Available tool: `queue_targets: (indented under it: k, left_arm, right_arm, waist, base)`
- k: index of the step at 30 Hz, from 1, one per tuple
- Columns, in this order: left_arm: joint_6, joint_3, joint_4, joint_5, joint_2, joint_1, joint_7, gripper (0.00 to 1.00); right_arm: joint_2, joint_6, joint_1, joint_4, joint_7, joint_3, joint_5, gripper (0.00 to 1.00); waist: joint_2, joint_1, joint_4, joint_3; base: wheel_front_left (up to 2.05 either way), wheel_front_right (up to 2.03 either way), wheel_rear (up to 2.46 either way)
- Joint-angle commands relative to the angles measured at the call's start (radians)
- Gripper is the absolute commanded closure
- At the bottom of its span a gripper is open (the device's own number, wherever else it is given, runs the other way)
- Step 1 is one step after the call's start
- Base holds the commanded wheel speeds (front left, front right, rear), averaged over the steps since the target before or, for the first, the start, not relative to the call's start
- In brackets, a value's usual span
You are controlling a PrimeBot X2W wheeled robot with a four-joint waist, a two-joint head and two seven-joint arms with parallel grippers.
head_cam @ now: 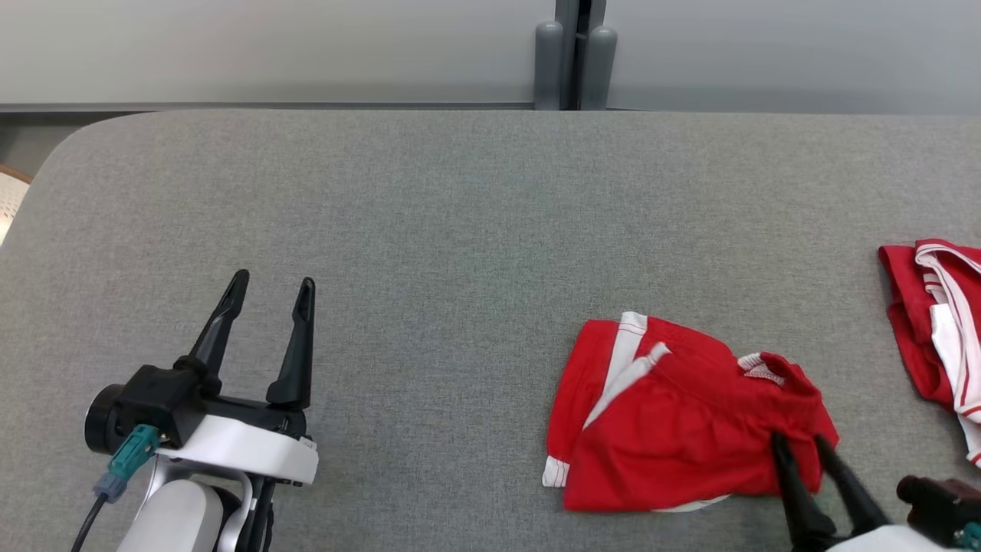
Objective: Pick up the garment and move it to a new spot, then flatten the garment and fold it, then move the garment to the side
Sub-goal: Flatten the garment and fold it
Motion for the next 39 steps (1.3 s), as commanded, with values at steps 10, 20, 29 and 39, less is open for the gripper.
queue_targets:
  k: [10, 20, 29, 39]
  left_arm:
    - [0.024, 0.040, -0.010, -0.013, 0.005, 0.072, -0.007, 0.00]
    - [0.044, 0.044, -0.022, -0.023, 0.019, 0.165, 0.003, 0.00]
    - [0.057, 0.038, -0.049, -0.024, 0.028, 0.190, 0.019, 0.00]
    - [0.067, 0.030, -0.071, -0.024, 0.031, 0.195, 0.031, 0.00]
  right_arm:
    - [-0.053, 0.000, -0.019, -0.211, -0.012, -0.019, -0.176, 0.00]
    - [-0.066, 0.000, -0.008, -0.304, 0.057, -0.033, -0.226, 0.00]
    - [-0.058, 0.000, 0.014, -0.314, 0.070, -0.033, -0.212, 0.00]
    - [-0.062, 0.000, 0.021, -0.301, 0.081, -0.019, -0.200, 0.00]
  waist:
    - [-0.0001, 0.0000, -0.018, -0.070]
    - [-0.0001, 0.0000, -0.038, -0.158]
    - [-0.0001, 0.0000, -0.041, -0.172]
    - [-0.0001, 0.0000, -0.032, -0.174]
  base:
    - [0.00, 0.00, 0.00]
    - [0.00, 0.00, 0.00]
    - [0.00, 0.00, 0.00]
    - [0.00, 0.00, 0.00]
